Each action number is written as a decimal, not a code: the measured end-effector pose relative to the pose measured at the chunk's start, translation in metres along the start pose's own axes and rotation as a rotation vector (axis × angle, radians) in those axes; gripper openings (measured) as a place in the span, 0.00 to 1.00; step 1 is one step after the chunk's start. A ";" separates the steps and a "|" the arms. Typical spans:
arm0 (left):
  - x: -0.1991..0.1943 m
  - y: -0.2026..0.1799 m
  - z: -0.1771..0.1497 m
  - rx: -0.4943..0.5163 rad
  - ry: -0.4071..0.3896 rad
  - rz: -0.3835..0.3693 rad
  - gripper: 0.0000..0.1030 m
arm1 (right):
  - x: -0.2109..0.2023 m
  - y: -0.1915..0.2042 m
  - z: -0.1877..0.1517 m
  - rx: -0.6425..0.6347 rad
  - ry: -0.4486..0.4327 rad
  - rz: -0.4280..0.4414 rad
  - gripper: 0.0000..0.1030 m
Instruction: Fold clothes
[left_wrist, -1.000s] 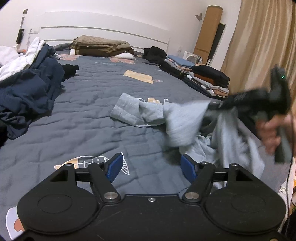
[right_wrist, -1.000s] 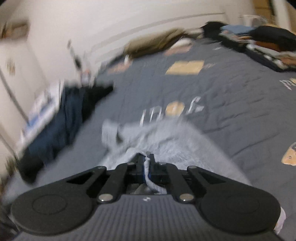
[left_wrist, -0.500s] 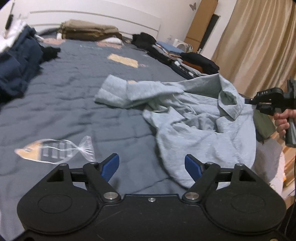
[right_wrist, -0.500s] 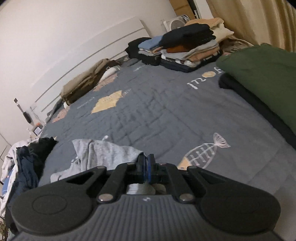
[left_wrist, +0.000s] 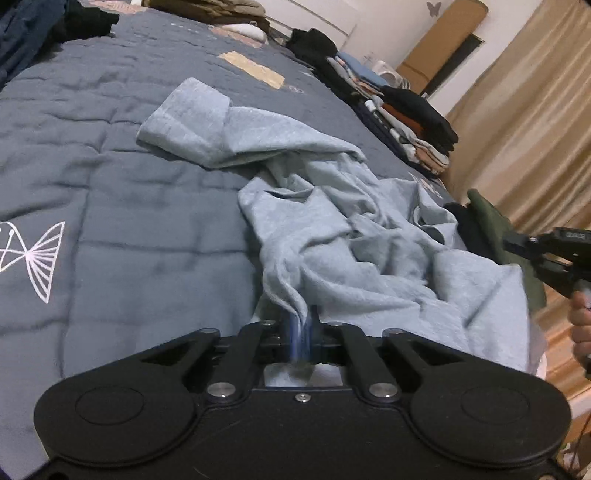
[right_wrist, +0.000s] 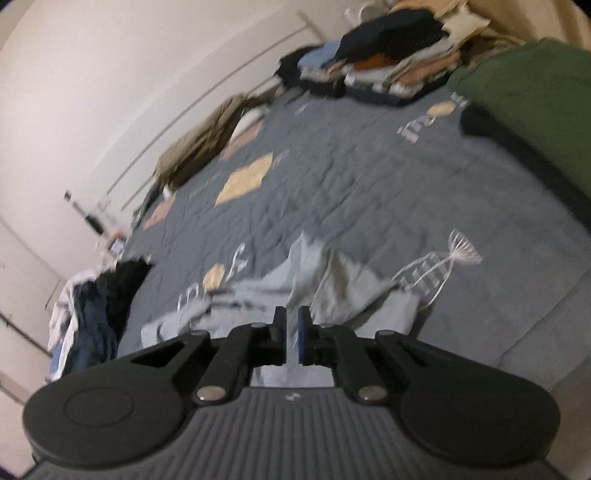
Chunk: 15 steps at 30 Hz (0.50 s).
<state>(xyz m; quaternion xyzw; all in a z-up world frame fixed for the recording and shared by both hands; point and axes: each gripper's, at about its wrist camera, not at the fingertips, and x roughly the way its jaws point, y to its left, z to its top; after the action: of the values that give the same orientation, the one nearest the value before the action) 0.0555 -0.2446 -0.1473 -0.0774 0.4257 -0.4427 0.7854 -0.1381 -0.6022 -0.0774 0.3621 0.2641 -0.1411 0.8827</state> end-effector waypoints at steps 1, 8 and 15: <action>-0.015 0.003 0.001 -0.017 -0.036 -0.007 0.04 | 0.004 0.001 -0.001 -0.007 0.016 0.000 0.05; -0.145 0.027 0.016 -0.087 -0.291 0.015 0.03 | 0.000 0.011 -0.004 -0.018 0.032 0.049 0.05; -0.259 0.038 -0.001 -0.049 -0.359 0.190 0.03 | 0.004 0.041 -0.013 -0.090 0.075 0.091 0.05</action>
<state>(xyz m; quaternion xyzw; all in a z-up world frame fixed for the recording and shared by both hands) 0.0154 -0.0243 -0.0115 -0.1340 0.2948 -0.3352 0.8847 -0.1220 -0.5650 -0.0641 0.3388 0.2865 -0.0753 0.8930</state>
